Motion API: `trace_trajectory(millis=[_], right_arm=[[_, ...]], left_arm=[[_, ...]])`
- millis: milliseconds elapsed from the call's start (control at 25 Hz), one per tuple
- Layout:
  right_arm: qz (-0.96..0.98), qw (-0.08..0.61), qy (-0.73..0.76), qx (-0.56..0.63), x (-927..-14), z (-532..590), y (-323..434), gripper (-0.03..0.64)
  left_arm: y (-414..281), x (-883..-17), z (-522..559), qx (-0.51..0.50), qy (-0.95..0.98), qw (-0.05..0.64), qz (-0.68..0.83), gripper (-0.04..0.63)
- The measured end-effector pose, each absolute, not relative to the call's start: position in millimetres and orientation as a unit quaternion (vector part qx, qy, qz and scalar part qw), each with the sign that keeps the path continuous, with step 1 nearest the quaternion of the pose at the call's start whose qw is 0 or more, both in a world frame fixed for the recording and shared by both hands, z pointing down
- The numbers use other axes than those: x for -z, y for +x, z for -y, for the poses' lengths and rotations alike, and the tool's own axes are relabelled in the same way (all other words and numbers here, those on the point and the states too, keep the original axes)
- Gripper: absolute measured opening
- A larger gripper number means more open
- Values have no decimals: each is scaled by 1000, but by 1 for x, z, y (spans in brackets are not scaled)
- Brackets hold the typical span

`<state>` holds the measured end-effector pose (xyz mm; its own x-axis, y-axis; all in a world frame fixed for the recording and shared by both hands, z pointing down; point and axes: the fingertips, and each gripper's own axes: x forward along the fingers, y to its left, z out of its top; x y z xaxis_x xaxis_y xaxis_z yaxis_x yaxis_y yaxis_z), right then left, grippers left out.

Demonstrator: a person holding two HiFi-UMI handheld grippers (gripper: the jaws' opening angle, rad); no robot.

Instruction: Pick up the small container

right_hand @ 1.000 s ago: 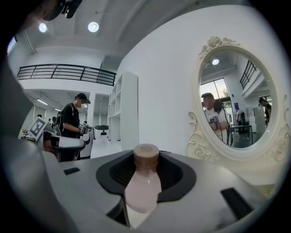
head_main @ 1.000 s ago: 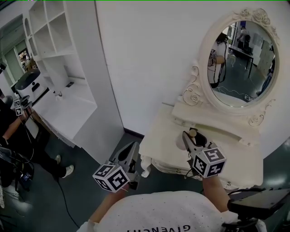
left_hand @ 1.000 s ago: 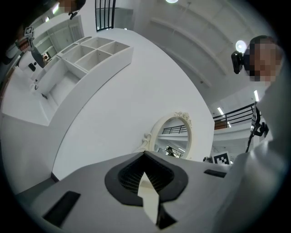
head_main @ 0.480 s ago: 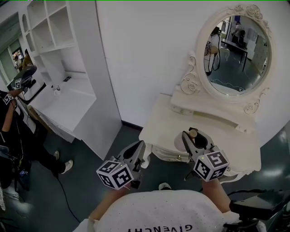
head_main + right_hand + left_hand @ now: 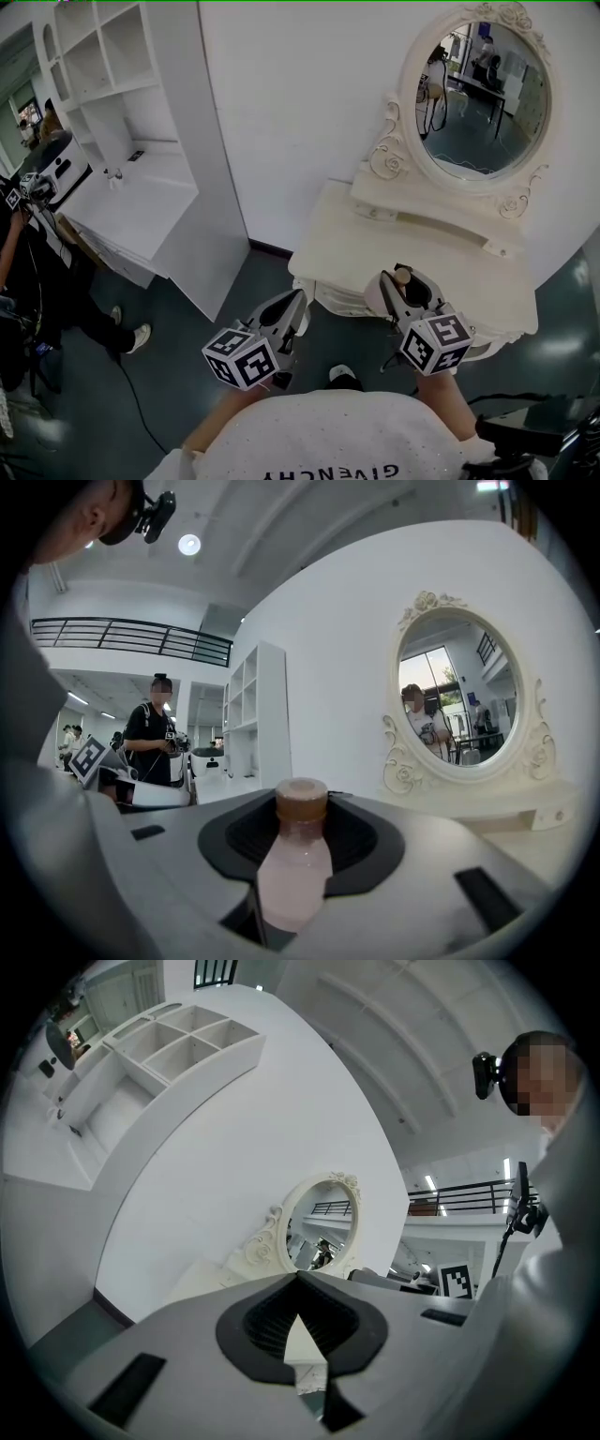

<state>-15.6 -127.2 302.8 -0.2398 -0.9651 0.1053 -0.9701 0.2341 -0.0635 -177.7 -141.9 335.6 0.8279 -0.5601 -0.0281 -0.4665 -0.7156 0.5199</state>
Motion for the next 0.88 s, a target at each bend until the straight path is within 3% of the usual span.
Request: trace_trajectory(millis=[880], right_arm=[[777,34,627,-51,-311,90,-20,133]], left_arm=[[-190,-343,103,87,922,258,275,2]])
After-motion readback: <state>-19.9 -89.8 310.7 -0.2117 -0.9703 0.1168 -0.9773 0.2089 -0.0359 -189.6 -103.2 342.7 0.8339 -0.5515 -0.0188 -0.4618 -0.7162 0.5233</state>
